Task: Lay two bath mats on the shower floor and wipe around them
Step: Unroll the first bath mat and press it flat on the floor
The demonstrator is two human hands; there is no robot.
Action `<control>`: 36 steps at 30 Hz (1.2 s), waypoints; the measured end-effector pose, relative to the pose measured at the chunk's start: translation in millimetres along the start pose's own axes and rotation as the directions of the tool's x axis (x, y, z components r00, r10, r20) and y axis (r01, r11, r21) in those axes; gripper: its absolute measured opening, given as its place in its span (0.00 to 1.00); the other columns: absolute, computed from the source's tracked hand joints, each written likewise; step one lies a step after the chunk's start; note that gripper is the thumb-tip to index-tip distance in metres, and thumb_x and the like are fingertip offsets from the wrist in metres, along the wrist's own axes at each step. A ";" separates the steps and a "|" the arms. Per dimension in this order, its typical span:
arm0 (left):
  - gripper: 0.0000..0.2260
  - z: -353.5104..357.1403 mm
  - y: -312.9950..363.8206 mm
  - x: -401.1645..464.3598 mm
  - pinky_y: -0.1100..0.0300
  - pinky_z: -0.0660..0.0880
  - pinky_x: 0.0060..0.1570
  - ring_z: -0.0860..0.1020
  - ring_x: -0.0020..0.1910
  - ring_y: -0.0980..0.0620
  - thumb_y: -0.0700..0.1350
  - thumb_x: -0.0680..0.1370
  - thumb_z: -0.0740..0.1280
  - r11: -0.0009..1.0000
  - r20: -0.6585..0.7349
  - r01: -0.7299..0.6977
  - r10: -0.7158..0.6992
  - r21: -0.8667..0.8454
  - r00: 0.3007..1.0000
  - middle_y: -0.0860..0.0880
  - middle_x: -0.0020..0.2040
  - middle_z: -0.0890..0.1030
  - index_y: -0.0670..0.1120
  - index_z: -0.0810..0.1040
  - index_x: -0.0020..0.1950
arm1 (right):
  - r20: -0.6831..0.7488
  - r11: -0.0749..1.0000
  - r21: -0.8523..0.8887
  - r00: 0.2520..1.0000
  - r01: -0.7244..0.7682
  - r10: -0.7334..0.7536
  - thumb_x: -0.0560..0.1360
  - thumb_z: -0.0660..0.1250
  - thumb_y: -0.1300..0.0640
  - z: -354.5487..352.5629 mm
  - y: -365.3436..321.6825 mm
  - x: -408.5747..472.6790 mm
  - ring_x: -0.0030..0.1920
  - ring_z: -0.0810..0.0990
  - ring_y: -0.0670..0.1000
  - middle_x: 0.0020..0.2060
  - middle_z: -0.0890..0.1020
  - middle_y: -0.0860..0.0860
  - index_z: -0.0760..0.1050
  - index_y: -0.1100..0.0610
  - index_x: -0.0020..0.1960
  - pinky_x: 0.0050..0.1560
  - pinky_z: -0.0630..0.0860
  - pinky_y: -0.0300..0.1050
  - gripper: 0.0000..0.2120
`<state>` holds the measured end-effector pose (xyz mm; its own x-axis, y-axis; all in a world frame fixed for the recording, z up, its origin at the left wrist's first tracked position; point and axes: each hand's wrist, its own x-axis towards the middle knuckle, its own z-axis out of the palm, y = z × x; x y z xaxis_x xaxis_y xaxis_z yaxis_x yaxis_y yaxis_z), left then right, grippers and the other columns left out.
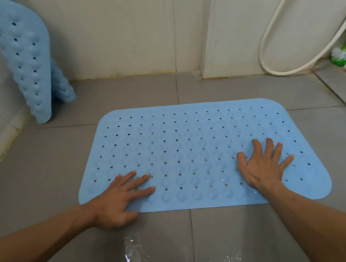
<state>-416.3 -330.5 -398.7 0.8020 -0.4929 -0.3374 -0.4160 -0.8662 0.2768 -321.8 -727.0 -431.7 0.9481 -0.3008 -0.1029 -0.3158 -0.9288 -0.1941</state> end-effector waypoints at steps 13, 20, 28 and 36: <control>0.35 16.3 -3.9 49.8 0.40 0.28 0.71 0.25 0.73 0.48 0.70 0.75 0.37 0.862 -0.091 0.491 -0.503 -0.127 0.859 0.54 0.73 0.23 0.55 0.27 0.74 | 0.016 1.000 -0.024 1.000 0.011 -0.011 0.75 0.37 0.27 16.2 2.3 -21.0 0.80 0.37 0.57 0.81 0.43 0.48 0.40 0.39 0.79 0.73 0.37 0.72 0.35; 0.34 9.6 0.7 46.8 0.38 0.29 0.70 0.25 0.72 0.49 0.69 0.76 0.37 0.844 0.011 0.519 -0.522 -0.136 0.853 0.54 0.72 0.23 0.54 0.27 0.74 | 0.033 0.999 -0.045 0.999 -0.002 0.003 0.74 0.36 0.26 16.2 2.5 -21.6 0.80 0.37 0.57 0.80 0.42 0.48 0.40 0.39 0.78 0.73 0.39 0.73 0.36; 0.35 16.2 8.7 44.1 0.39 0.24 0.67 0.25 0.72 0.47 0.68 0.78 0.39 0.839 0.004 0.520 -0.526 -0.158 0.850 0.52 0.73 0.23 0.52 0.27 0.75 | 0.032 0.997 -0.073 0.999 -0.006 0.008 0.74 0.37 0.26 16.6 3.1 -17.7 0.80 0.39 0.56 0.80 0.43 0.47 0.40 0.38 0.78 0.74 0.40 0.72 0.36; 0.35 15.7 10.7 40.8 0.37 0.28 0.69 0.27 0.74 0.46 0.68 0.78 0.40 0.844 0.017 0.508 -0.513 -0.174 0.858 0.51 0.74 0.24 0.52 0.27 0.75 | 0.120 0.995 -0.094 0.992 -0.020 0.031 0.75 0.39 0.27 5.4 -2.1 -19.7 0.80 0.37 0.56 0.80 0.40 0.48 0.40 0.40 0.79 0.74 0.36 0.70 0.35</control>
<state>-394.7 -361.2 -423.6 0.8942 0.0200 -0.4472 0.1309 -0.9670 0.2185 -340.0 -717.9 -434.6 0.9264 -0.3014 -0.2255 -0.3298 -0.9388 -0.0999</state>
